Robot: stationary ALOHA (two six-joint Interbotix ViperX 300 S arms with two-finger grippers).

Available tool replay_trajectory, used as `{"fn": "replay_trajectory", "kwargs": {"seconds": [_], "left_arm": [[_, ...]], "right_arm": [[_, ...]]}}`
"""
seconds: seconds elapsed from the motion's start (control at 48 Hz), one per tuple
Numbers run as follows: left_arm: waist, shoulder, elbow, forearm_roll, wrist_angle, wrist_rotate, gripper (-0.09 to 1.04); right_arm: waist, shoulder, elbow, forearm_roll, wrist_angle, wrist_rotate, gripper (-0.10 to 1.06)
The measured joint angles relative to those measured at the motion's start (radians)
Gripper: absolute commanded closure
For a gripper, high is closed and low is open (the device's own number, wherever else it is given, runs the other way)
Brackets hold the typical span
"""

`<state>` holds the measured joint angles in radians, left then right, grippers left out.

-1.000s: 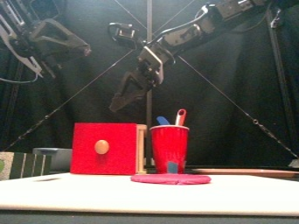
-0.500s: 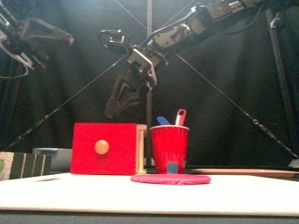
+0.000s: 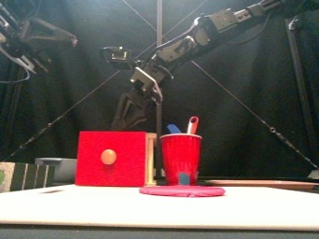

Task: Get the cutter from the drawer then cut the dough then place the extra dough in the bowl
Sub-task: Place the cutter on the board

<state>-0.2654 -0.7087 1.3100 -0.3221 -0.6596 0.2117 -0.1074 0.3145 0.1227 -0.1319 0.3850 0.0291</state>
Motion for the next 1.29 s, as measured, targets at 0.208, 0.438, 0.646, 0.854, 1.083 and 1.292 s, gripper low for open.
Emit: {"fn": "replay_trajectory", "kwargs": {"seconds": [0.208, 0.438, 0.646, 0.854, 1.083, 1.292], "left_arm": [[0.000, 0.000, 0.000, 0.000, 0.000, 0.000, 0.56], [0.000, 0.000, 0.003, 0.000, 0.000, 0.000, 0.56], [0.000, 0.000, 0.003, 0.000, 0.000, 0.000, 0.56], [0.000, 0.002, 0.003, 0.000, 0.000, -0.002, 0.56], [0.000, 0.002, 0.003, 0.002, 0.002, 0.000, 0.56], [0.000, 0.000, 0.006, 0.002, 0.002, 0.000, 0.56]], "right_arm": [[-0.005, 0.020, -0.012, 0.000, 0.003, 0.000, 0.21], [-0.009, 0.032, -0.025, -0.002, 0.008, 0.000, 0.21], [-0.012, 0.051, -0.031, -0.002, 0.018, 0.003, 0.21], [-0.017, 0.060, -0.038, -0.003, 0.038, 0.000, 0.21], [-0.017, 0.060, -0.046, -0.003, 0.054, -0.002, 0.21], [-0.017, 0.061, -0.064, -0.005, 0.075, 0.000, 0.20]]}}
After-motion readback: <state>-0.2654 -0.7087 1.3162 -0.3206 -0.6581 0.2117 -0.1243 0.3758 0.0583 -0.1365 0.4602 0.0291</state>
